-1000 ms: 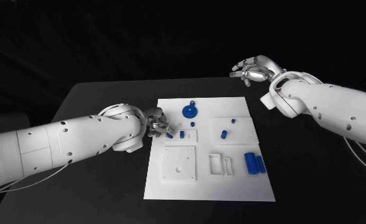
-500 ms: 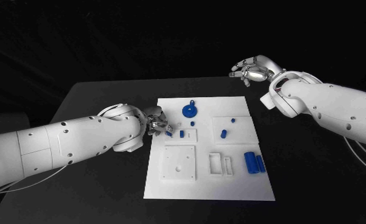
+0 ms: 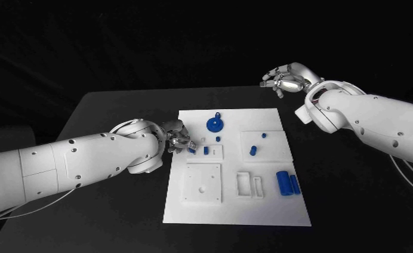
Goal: Assemble the parts on the task board
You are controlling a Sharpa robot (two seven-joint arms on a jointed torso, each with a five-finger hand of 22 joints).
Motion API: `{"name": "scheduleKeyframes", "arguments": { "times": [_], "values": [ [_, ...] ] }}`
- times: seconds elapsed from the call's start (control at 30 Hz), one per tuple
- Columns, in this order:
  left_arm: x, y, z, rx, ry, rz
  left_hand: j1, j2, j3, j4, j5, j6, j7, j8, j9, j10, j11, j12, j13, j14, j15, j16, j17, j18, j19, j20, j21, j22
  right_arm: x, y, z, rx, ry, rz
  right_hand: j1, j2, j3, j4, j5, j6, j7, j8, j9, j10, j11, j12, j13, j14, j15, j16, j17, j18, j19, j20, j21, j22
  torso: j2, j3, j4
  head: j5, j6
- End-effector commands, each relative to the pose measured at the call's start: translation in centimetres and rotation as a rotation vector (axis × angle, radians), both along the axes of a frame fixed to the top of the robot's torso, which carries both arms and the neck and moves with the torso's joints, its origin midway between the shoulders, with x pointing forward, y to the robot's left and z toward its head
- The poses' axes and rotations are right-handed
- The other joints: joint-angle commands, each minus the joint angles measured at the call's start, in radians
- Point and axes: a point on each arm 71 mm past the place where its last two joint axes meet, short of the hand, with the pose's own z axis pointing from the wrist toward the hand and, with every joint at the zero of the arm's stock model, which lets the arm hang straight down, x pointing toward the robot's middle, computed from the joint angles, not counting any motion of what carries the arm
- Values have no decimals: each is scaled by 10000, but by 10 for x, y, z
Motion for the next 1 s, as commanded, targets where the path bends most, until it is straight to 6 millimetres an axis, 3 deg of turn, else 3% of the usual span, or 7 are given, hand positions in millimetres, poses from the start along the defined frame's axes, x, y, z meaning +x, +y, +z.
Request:
{"name": "scheduleKeyframes", "arguments": {
  "times": [0.03, 0.37, 0.67, 0.83, 1.0],
  "values": [
    [-1, -1, 1, -233, -310, -19, -8, 97, 334, -249, 33, 685, -559, 768, 38, -42, -108, 77, 17, 129, -220, 45, 16, 59, 95, -1374, 55, 19, 0, 0, -1, 44, 43, 109, -92, -4, 5, 72, 65, -9, 51, 57, -16, -102, 0, 49, -10, -60, 20, -24, -10, 452, -17, 46, -36, 14, 2, -5, -9, 10, 5],
    [-4, -1, -5, -276, -386, -33, -4, 86, 350, -253, 32, 686, -565, 785, 41, -48, -115, 106, 25, 136, -236, 60, 18, 67, 109, -1378, 68, 28, -1, 1, -3, 43, 75, 131, -97, 6, 4, 73, 66, -7, 50, 61, -16, -103, -1, 55, -14, -59, 19, -22, -11, 452, -16, 45, -38, 18, 3, 1, 2, 70, -20],
    [-5, 0, -8, -302, -514, -35, -3, 76, 361, -253, 31, 687, -570, 799, 43, -52, -121, 129, 31, 141, -248, 71, 19, 73, 119, -1380, 77, 34, -1, 0, -4, 38, 101, 115, -99, 11, 4, 69, 66, -6, 50, 64, -17, -104, -1, 61, -20, -58, 19, -19, -11, 452, -13, 44, -40, 23, 5, -9, -3, 62, -30],
    [-6, -4, -8, -375, -555, -85, -2, 73, 368, -252, 32, 687, -573, 807, 44, -55, -124, 141, 34, 144, -255, 77, 20, 76, 124, -1381, 82, 38, -1, 0, -5, 36, 122, 121, -102, 15, 3, 68, 66, -6, 49, 65, -17, -105, -2, 65, -23, -58, 18, -18, -12, 452, -12, 44, -41, 26, 4, -10, 4, -15, -11],
    [-6, -3, -9, -319, -489, -80, -3, 69, 371, -250, 32, 686, -574, 811, 44, -57, -125, 149, 36, 145, -260, 81, 20, 78, 128, -1381, 85, 40, -1, 1, -5, 37, 137, 138, -103, 20, 3, 68, 67, -7, 49, 67, -18, -106, -2, 68, -26, -58, 18, -17, -12, 452, -11, 43, -43, 28, 6, -7, -1, 26, -27]
  ]
}}
